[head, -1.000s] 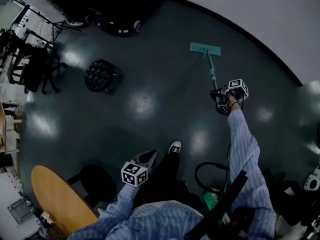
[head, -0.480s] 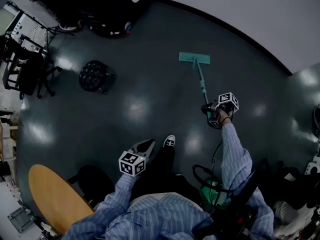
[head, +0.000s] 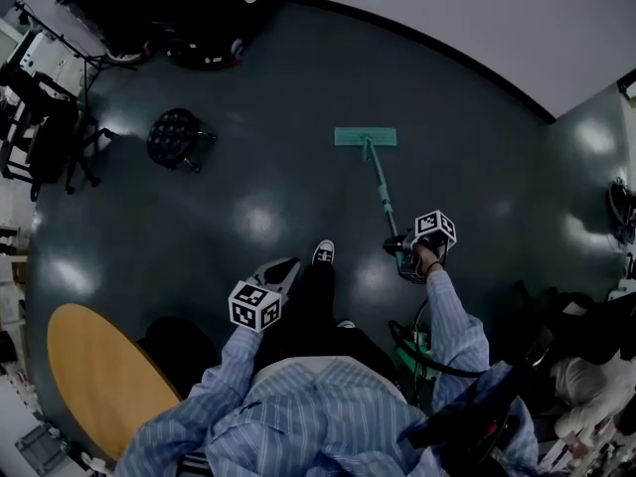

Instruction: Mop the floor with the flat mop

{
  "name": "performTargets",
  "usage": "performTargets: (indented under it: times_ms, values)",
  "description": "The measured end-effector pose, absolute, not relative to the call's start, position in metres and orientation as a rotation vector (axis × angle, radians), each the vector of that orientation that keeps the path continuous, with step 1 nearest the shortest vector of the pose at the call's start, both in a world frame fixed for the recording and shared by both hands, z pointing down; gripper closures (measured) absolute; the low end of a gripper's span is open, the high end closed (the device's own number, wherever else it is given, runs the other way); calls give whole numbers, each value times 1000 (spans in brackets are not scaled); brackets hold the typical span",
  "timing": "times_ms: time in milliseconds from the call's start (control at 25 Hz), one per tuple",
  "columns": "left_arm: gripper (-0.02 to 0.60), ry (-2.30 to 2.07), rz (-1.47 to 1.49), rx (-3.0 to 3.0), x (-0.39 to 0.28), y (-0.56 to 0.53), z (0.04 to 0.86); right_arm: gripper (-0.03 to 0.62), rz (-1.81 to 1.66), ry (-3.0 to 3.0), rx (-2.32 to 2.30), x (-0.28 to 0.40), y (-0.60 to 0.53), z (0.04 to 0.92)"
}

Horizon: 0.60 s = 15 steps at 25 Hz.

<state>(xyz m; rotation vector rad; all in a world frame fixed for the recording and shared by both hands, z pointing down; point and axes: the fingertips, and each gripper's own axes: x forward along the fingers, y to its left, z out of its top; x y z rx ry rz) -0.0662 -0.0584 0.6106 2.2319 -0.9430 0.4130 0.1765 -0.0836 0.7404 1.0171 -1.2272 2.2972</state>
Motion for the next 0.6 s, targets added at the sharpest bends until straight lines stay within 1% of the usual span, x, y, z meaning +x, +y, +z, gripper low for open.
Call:
performTargets:
  times_ms: [600]
  values:
    - [568, -903, 318, 2333, -30, 100, 578, 519, 2309, -1203, 941, 197, 239, 717]
